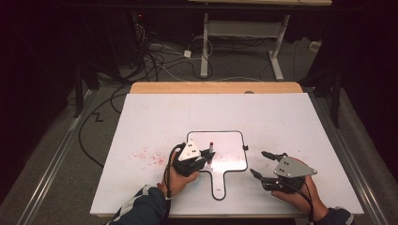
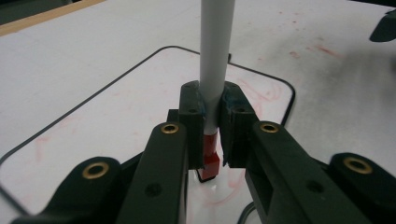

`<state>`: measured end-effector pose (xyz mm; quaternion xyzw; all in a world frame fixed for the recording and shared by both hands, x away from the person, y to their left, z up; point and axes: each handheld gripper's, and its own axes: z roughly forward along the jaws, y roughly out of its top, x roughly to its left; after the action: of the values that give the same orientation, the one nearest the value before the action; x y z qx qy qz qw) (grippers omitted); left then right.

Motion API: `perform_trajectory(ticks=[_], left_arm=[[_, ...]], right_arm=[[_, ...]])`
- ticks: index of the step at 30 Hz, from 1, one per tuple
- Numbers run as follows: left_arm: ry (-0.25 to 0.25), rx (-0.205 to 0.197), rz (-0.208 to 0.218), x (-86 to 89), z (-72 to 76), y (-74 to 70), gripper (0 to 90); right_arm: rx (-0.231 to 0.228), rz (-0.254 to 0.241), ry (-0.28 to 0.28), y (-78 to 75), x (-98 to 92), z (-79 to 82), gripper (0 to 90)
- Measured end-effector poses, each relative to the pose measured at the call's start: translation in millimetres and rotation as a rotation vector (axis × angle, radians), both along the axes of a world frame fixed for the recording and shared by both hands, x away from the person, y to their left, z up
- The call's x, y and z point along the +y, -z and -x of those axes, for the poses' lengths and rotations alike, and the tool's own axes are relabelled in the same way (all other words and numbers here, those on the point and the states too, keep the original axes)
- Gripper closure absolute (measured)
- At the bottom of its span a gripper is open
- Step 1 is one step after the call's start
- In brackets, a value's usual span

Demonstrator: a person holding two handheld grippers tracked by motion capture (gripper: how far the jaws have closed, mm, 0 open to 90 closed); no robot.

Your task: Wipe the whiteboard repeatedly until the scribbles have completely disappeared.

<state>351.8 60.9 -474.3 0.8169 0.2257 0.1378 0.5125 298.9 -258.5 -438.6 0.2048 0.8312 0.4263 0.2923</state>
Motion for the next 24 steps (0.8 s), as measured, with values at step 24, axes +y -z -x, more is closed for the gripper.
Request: perform_trajectory(ticks=[24], left_arm=[[-0.056, 0.016, -0.031, 30.8, 4.6, -0.9, 79.0]], right_arm=[[-0.014, 0.016, -0.019, 0.0, 1.2, 1.2, 31.6]])
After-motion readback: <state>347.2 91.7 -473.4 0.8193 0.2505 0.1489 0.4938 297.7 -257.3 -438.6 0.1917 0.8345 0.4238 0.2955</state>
